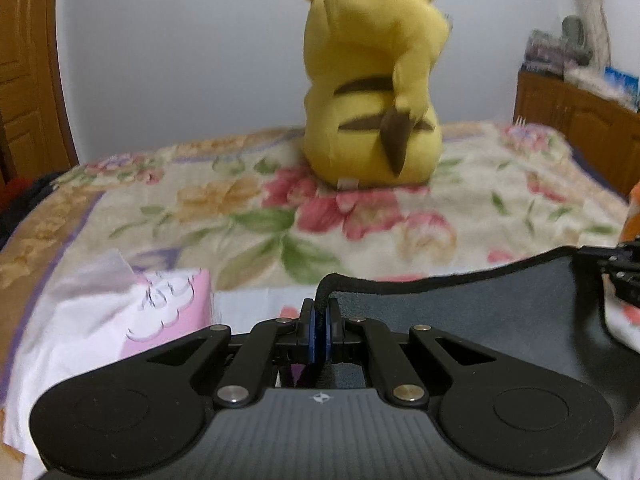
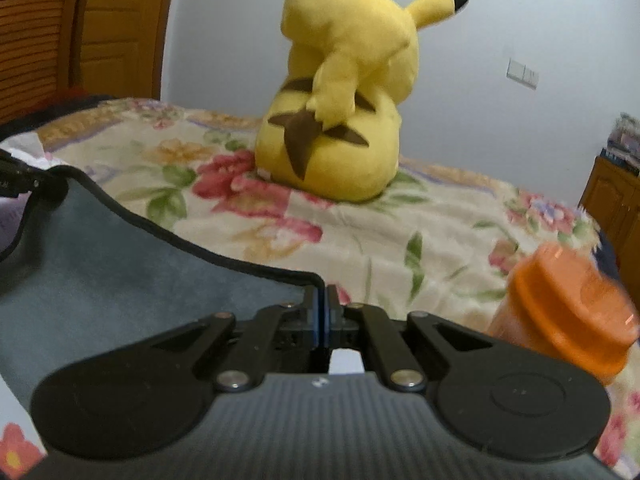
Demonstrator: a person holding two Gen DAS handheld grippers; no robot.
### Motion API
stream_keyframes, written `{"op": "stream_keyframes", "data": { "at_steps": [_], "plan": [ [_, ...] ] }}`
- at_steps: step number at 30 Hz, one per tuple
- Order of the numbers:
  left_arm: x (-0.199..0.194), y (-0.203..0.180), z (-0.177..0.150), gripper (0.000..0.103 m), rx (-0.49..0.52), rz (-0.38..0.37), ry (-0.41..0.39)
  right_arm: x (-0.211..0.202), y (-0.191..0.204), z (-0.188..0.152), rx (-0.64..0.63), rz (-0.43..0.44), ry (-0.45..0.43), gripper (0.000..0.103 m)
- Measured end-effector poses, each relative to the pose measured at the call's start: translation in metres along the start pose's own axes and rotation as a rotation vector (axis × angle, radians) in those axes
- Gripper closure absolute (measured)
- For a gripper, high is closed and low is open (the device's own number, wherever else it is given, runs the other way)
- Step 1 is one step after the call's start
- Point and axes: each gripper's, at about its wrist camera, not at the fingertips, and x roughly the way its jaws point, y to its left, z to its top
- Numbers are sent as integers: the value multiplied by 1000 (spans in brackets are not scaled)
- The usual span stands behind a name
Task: Fold towel
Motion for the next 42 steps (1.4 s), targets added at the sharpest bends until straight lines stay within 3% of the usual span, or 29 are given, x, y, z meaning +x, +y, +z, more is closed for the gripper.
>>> {"op": "stream_keyframes", "data": {
  "at_steps": [4, 8, 11, 12, 14, 22, 30, 42],
  "plan": [
    [11, 0, -5, 90, 4, 2, 43, 11, 0, -10, 20, 4, 38, 93],
    [11, 1, -9, 60, 1, 2, 56, 12, -3, -15, 38, 14, 48, 90],
    [10, 0, -12, 59, -5, 2, 65, 11, -3, -15, 49, 20, 54, 86],
    [8, -1, -13, 58, -6, 2, 67, 10, -2, -14, 50, 24, 52, 72],
    [4, -3, -14, 57, 2, -1, 69, 5, 0, -14, 52, 46, 41, 66],
    [-30, -11, -16, 54, 0, -25, 75, -27, 4, -8, 101, 96, 39, 66],
    [-75, -19, -17, 44, 15, -29, 69, -72, 6, 1, 126, 97, 26, 66],
    [-137, -30, -44, 39, 39, -44, 81, -128, 19, 0, 144, 99, 16, 66]
  ]
}}
